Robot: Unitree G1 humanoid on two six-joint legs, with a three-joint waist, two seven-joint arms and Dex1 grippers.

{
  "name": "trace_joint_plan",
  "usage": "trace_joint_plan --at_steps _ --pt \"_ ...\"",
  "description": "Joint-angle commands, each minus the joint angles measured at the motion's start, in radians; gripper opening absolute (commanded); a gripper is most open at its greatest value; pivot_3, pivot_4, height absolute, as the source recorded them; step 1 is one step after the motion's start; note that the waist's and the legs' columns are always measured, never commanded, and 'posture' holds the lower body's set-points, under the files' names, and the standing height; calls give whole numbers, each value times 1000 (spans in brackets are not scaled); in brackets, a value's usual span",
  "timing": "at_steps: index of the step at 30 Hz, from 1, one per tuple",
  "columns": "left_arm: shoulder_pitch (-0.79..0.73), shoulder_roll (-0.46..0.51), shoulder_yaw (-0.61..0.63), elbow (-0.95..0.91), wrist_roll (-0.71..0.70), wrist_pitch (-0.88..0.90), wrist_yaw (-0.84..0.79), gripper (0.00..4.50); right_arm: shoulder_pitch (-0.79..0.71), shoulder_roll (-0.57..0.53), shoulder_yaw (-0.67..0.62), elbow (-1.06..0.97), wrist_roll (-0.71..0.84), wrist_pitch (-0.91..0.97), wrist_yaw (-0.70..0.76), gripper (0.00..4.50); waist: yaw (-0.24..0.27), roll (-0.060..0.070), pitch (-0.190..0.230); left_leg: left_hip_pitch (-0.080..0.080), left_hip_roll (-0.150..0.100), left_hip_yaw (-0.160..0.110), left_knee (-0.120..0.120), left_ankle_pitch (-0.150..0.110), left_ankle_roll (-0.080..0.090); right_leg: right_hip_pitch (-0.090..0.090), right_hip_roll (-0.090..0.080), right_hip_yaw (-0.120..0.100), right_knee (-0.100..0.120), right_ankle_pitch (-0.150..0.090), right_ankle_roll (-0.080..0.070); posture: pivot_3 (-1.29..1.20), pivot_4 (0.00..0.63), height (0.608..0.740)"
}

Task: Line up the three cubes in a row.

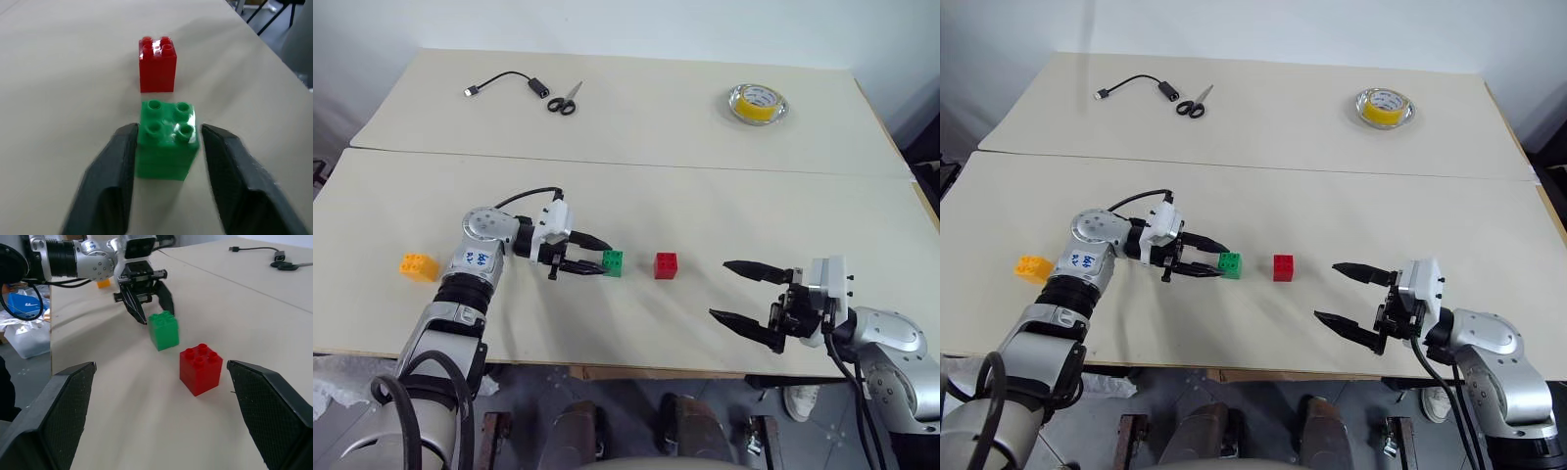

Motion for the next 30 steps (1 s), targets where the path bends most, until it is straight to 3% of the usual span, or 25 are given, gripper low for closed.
trace_joint_plan --at_steps 1,4,9,12,15,22,26,30 --pt "33 30 67 -164 -56 49 26 3665 -30 11 9 -14 6 -19 10 4500 -1 0 0 0 3 0 0 0 0 0 0 0 0 0 0 0 150 740" --pt "130 56 172 -380 -128 108 122 4475 -78 31 49 -10 10 -14 19 4500 -6 0 0 0 5 -1 1 0 0 0 0 0 0 0 0 0 150 740" --pt "457 108 352 -854 -243 283 343 4475 -169 56 141 -39 -2 42 -5 4500 -29 0 0 0 6 -2 1 0 0 0 -2 0 1 0 0 0 150 740" --pt "669 93 503 -997 -244 275 487 4475 -216 62 183 -58 2 74 -7 4500 -25 1 0 0 6 -4 1 0 0 1 -3 0 1 0 0 0 150 740" --pt "897 25 699 -1042 -251 248 630 4475 -282 92 199 -99 51 120 -35 4500 -25 1 0 1 6 -4 2 0 0 1 -4 1 1 0 0 0 150 740" --pt "1223 -174 916 -1162 -372 237 826 4475 -343 84 259 -100 -53 10 42 4500 -3 -1 0 0 5 -6 3 -2 1 3 -5 7 -2 0 -1 0 150 740" --pt "1306 -267 1010 -1066 -396 183 909 4475 -363 113 283 -61 -105 -75 54 4500 -6 -1 0 1 6 -5 3 -3 0 3 -5 9 -2 0 -1 0 150 740" --pt "1294 -278 1022 -1010 -400 146 960 4475 -354 130 291 -28 -123 -112 63 4500 -1 -2 0 1 6 -4 3 -3 0 2 -4 9 -1 0 -1 0 150 740"
